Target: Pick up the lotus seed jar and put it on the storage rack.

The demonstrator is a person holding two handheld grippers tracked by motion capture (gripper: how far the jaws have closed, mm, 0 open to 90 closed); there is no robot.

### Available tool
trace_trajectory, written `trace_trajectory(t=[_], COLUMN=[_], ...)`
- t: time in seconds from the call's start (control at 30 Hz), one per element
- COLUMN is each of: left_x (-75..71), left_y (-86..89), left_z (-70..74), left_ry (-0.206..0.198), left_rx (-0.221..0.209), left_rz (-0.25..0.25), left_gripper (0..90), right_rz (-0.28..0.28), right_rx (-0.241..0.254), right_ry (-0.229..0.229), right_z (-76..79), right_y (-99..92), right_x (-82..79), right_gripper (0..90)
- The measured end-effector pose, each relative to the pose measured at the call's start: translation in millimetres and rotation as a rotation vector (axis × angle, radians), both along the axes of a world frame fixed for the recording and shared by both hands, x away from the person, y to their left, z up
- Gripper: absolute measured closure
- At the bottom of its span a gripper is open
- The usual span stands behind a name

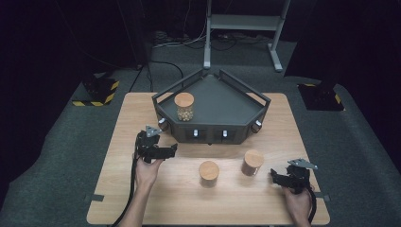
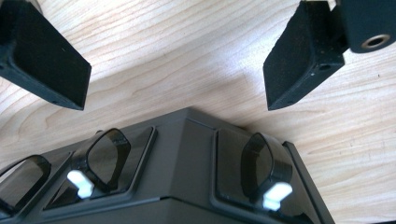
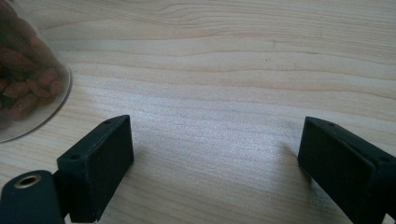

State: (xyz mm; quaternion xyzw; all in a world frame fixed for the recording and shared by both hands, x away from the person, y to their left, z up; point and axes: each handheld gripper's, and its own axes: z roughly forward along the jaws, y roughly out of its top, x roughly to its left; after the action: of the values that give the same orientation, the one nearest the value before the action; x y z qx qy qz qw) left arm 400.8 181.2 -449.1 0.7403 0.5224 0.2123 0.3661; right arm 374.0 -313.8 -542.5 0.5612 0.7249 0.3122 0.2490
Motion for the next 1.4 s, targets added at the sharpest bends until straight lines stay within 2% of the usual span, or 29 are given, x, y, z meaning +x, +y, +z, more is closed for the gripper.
trace_trajectory(t=[0.2, 0.4, 0.6, 0.73, 1.17, 1.27, 1.4], left_x=[-2.4, -6.0, -7.8, -8.2, -9.1, -8.0, -8.2], left_y=[0.4, 0.4, 0.3, 0.6, 0.2, -2.0, -3.9], left_z=[-5.3, -15.4, -24.0, -30.1, -49.3, -54.7, -60.0], left_ry=[0.005, 0.027, 0.040, 0.051, 0.076, 0.082, 0.085], left_rx=[0.004, 0.032, 0.039, 0.028, 0.028, 0.043, 0.043], left_rz=[0.002, -0.005, 0.001, 0.011, 0.032, 0.030, 0.032], left_gripper=[7.7, 7.7, 7.7, 7.6, 7.6, 7.6, 7.1], right_rz=[0.000, 0.000, 0.001, 0.000, 0.000, 0.000, 0.001], right_rx=[0.000, 0.000, -0.001, 0.000, 0.000, 0.000, -0.001], right_ry=[0.000, 0.000, 0.000, 0.000, 0.000, 0.000, 0.000], right_z=[0.0, 0.0, 0.0, 0.0, 0.0, 0.0, 0.0], right_y=[0.0, 0.0, -0.1, 0.0, 0.0, 0.0, -0.1], right_x=[0.0, 0.0, 0.0, 0.0, 0.0, 0.0, 0.0], right_gripper=[10.2, 10.2, 10.2, 10.2, 10.1, 10.2, 10.1])
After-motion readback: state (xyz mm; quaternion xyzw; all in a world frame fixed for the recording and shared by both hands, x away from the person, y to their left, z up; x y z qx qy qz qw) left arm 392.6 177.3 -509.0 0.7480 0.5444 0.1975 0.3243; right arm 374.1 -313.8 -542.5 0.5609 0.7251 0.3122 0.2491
